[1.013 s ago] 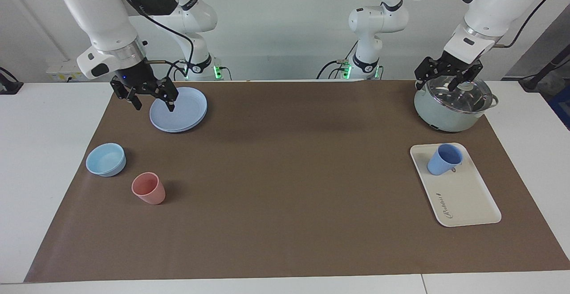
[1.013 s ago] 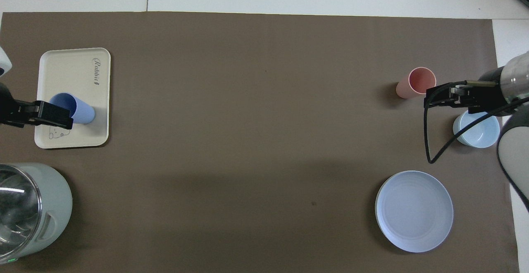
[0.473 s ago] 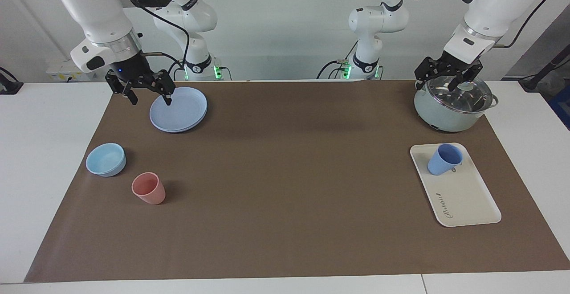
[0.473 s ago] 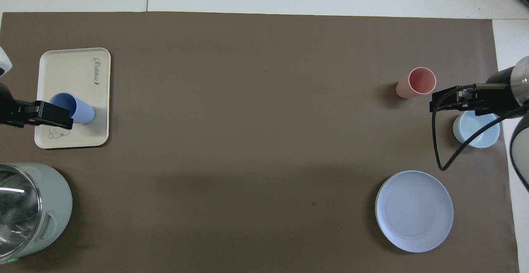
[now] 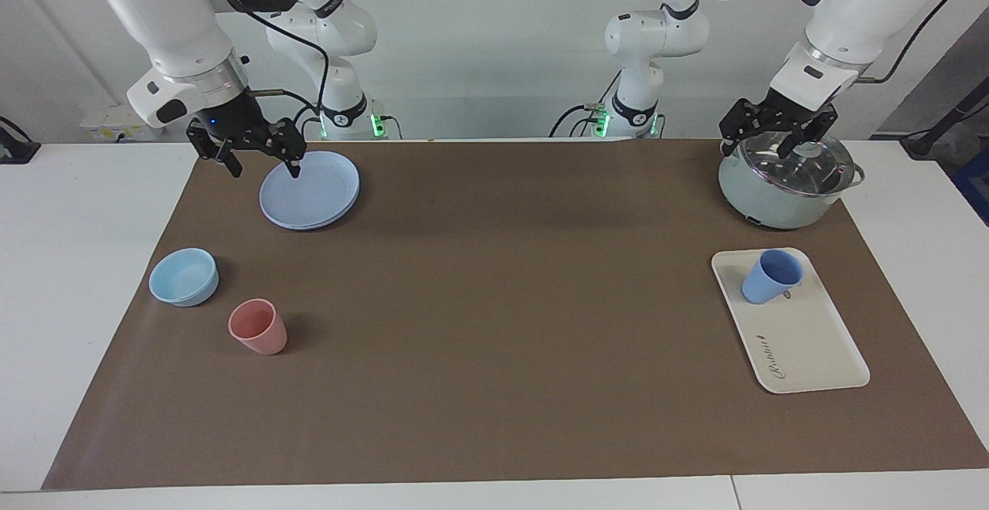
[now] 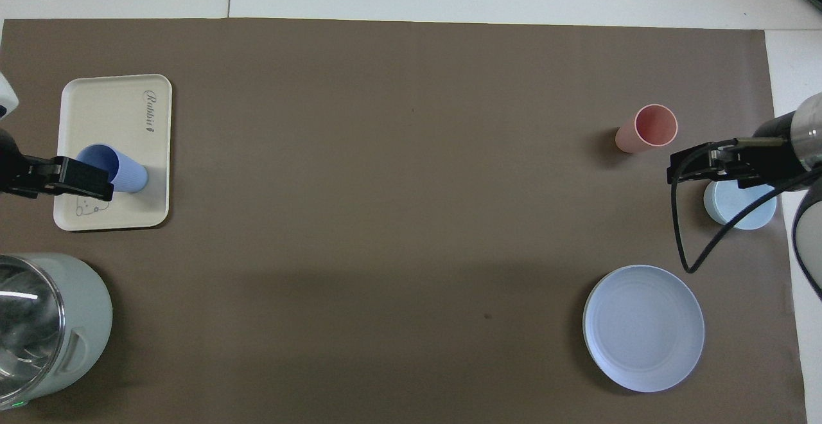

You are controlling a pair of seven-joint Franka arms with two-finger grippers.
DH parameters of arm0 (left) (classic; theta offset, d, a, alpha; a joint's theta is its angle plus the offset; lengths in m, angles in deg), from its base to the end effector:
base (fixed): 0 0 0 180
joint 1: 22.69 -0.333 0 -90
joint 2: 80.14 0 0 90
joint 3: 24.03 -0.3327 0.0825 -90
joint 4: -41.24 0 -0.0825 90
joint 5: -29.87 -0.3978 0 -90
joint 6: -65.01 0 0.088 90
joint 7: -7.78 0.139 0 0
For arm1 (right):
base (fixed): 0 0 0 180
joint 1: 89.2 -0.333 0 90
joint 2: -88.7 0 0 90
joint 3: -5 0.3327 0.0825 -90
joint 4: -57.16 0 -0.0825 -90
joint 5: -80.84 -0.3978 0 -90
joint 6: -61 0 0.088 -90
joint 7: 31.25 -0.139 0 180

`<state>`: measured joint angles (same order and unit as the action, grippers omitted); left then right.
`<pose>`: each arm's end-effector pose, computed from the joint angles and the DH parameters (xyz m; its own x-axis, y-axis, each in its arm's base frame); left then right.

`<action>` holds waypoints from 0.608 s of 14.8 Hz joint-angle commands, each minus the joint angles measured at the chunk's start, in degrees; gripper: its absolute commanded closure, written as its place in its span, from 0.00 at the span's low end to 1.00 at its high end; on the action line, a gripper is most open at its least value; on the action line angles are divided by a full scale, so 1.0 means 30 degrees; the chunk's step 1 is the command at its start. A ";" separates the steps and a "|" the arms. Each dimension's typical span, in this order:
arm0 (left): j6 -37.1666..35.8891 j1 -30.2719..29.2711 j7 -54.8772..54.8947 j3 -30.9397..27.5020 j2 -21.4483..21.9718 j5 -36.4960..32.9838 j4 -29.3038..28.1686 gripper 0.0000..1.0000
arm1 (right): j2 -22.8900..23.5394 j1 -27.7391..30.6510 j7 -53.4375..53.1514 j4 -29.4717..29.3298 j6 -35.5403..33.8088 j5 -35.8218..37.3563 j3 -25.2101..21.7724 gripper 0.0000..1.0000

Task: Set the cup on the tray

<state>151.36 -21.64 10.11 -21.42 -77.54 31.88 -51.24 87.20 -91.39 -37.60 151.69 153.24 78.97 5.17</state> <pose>0.5428 -0.0403 0.6083 0.9925 -0.1063 -0.0602 -0.1043 -0.9939 0.0355 0.5608 0.0276 0.5890 0.9973 -0.0708 -0.0173 -0.0713 -0.9970 -0.0308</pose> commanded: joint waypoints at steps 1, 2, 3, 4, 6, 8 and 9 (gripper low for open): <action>0.0426 -0.0145 -0.0133 0.0039 0.0625 0.0062 -0.0726 0.00 | -0.0466 0.0085 0.0799 0.0425 -0.0102 0.0418 0.0058 0.01; 0.0426 -0.0145 -0.0133 0.0039 0.0625 0.0062 -0.0726 0.00 | -0.0466 0.0056 0.0917 0.0396 -0.0131 0.0418 0.0058 0.01; 0.0426 -0.0145 -0.0133 0.0039 0.0625 0.0062 -0.0726 0.00 | -0.0466 0.0056 0.0918 0.0395 -0.0131 0.0418 0.0058 0.01; 0.0426 -0.0145 -0.0133 0.0039 0.0625 0.0062 -0.0726 0.00 | -0.0437 0.0085 0.0918 0.0366 -0.0044 0.0418 0.0058 0.01; 0.0426 -0.0145 -0.0133 0.0039 0.0625 0.0062 -0.0726 0.00 | -0.0350 0.0085 0.0918 0.0133 0.0161 0.0476 0.0058 0.01; 0.0426 -0.0145 -0.0133 0.0039 0.0625 0.0062 -0.0726 0.00 | -0.0116 0.0172 0.0918 -0.0422 0.0133 0.0506 0.0058 0.01; 0.0426 -0.0145 -0.0133 0.0039 0.0625 0.0062 -0.0726 0.00 | -0.0086 0.0202 0.0947 -0.0512 0.0103 0.0506 0.0058 0.01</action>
<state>151.36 -21.64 10.11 -21.42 -77.54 31.88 -51.24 87.08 -91.34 -36.50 151.01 153.44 78.97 5.16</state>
